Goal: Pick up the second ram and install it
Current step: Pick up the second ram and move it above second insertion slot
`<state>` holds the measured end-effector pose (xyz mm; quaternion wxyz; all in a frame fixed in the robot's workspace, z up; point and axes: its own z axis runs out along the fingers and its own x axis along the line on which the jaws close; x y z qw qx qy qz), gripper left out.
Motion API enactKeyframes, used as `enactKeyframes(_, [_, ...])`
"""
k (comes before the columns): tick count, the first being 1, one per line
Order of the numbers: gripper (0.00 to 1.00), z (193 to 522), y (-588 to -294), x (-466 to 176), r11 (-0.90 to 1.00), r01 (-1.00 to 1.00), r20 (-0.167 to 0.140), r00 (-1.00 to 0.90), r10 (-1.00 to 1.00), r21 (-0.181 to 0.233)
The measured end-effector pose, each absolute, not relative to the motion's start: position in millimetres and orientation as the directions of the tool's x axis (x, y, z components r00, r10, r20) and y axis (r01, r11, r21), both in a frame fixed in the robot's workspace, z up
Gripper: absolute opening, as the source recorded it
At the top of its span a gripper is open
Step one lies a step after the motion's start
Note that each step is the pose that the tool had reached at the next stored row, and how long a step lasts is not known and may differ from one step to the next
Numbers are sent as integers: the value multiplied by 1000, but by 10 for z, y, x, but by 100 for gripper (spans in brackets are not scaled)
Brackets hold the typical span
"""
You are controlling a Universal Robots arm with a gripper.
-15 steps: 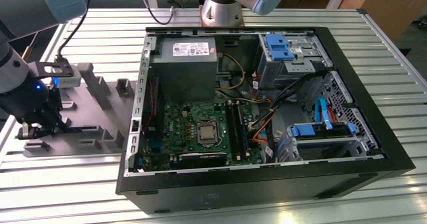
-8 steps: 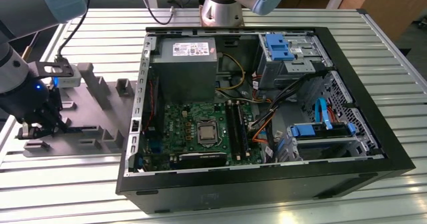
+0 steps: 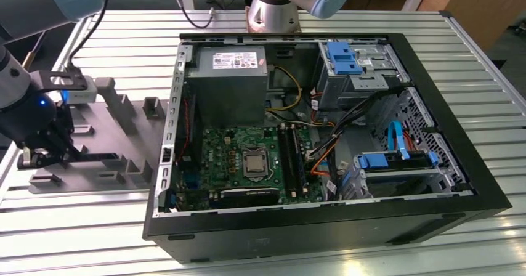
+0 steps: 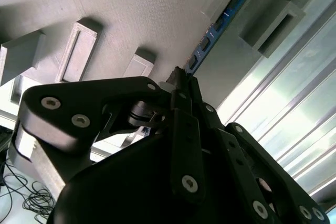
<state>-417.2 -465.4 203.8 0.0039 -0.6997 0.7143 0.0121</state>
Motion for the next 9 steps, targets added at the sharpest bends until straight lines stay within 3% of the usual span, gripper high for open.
enactKeyframes(9, [14, 2052, -4654, -4172, 21, -1000, -22, -21, -1000, 12])
